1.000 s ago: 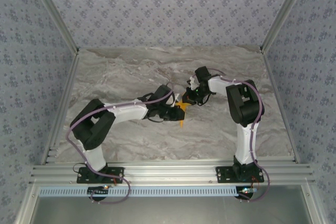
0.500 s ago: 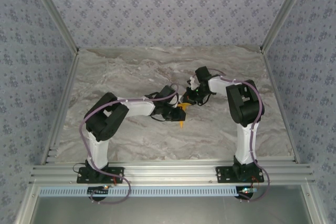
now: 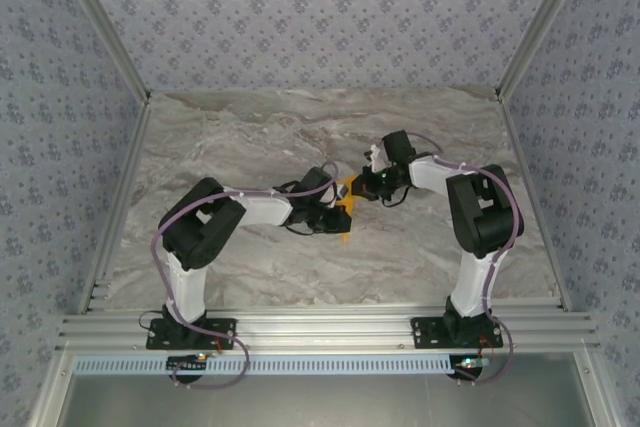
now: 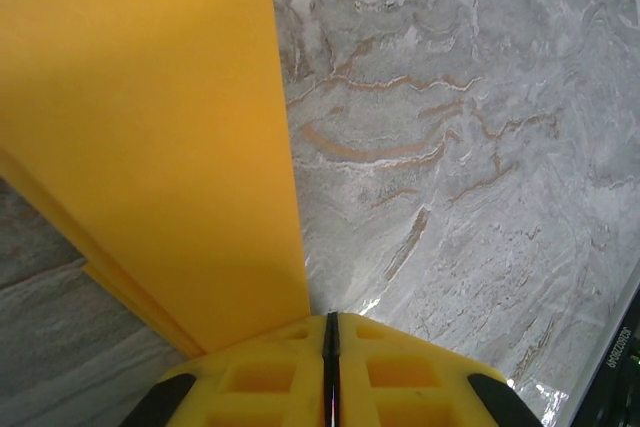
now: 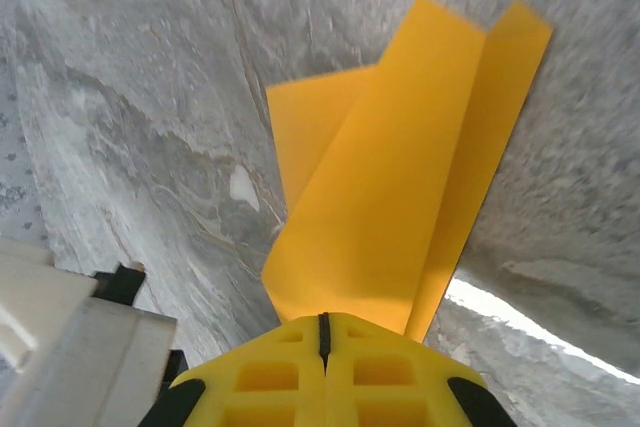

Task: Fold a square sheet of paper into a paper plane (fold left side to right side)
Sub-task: Fold the wing for the fifth time at the center of the table.

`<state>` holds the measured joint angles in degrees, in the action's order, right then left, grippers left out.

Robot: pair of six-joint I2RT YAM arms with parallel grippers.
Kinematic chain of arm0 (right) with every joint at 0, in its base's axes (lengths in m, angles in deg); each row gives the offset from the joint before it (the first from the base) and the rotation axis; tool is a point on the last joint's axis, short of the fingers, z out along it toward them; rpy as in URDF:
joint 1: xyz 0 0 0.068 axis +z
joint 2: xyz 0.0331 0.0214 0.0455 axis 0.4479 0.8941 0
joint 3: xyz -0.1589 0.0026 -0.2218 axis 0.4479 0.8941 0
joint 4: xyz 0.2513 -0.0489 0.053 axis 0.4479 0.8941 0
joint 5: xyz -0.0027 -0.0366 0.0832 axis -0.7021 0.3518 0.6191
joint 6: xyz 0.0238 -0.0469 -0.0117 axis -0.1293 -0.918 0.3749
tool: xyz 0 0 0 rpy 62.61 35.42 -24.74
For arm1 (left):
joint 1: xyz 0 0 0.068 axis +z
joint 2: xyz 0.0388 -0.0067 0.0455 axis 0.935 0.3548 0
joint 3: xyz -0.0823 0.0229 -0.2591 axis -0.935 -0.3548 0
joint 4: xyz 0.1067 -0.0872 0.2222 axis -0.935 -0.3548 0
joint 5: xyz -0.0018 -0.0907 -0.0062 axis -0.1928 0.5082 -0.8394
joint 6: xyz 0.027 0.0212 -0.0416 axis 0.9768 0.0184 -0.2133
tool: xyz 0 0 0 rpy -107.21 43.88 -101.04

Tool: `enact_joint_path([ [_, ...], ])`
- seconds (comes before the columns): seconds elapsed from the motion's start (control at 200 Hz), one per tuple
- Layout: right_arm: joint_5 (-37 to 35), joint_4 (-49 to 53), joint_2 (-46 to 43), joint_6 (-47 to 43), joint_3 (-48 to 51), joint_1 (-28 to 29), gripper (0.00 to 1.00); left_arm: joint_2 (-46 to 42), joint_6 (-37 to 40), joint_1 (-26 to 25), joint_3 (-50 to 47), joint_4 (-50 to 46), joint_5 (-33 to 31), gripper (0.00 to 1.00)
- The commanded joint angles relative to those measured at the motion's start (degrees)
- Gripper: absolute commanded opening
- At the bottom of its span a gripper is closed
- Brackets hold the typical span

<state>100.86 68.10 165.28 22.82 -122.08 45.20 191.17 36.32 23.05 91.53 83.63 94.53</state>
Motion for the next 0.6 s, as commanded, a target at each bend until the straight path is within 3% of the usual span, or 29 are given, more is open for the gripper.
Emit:
enact_joint_path([
  [0.0, 1.8, -1.0, 0.3, 1.3, 1.9, 1.5, 0.02, 1.1, -0.4, -0.7, -2.0, -3.4, -2.0, 0.09],
  [0.335, 0.7, -1.5, 2.8, 1.0, 2.9, 3.4, 0.02, 1.2, -0.4, -0.7, -1.6, -4.0, -2.2, 0.08],
  [0.6, -5.5, 0.9, 5.2, -3.1, 1.3, 3.0, 0.02, 1.2, -0.4, -0.8, -1.8, -4.5, -2.3, 0.08],
])
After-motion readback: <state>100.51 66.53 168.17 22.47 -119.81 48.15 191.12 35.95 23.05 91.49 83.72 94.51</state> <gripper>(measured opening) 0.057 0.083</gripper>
